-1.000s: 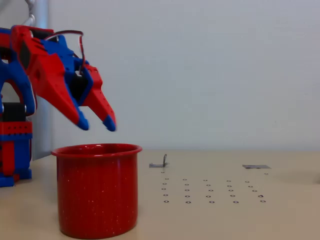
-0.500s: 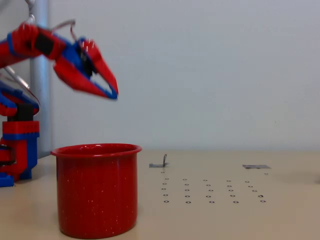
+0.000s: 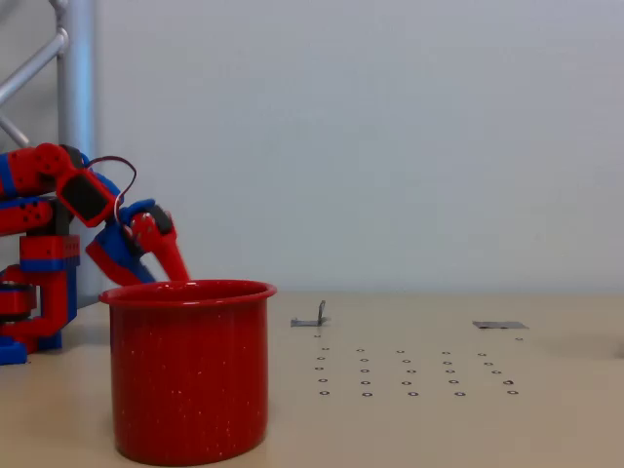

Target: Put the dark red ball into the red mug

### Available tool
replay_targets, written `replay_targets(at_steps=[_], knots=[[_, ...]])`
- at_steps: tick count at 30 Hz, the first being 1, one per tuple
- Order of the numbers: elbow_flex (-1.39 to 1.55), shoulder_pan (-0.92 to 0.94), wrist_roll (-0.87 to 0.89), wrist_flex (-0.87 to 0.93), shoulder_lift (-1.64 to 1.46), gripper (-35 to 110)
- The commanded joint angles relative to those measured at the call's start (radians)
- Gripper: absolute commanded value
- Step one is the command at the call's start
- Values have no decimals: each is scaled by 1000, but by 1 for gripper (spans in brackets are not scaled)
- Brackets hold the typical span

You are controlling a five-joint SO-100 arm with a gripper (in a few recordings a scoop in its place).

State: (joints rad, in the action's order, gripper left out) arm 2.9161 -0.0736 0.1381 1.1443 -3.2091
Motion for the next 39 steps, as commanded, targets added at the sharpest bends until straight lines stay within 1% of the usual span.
replay_targets(at_steps=[1,7,39], knots=[[-8,-15,8,110,-67,-2],[67,-9,-20,120,-86,-2],[71,-26,-11,118,-86,-2]])
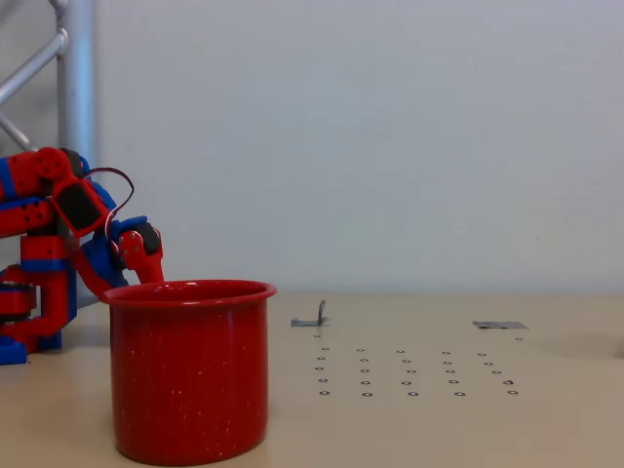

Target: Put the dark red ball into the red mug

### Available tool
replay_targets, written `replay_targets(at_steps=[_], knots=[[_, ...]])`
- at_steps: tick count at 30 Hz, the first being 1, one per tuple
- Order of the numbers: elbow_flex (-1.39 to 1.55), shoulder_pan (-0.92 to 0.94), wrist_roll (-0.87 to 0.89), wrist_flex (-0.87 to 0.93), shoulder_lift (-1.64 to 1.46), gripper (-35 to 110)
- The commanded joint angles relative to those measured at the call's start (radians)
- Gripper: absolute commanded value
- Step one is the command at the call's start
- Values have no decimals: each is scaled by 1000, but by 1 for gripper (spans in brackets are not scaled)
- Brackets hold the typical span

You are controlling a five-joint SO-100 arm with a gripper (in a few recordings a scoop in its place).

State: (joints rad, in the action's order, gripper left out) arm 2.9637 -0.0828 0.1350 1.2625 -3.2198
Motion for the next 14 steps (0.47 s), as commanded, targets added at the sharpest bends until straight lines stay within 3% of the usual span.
replay_targets(at_steps=[1,14], knots=[[23,-17,-9,0,-75,-2],[23,-28,-17,-2,-75,-2]])
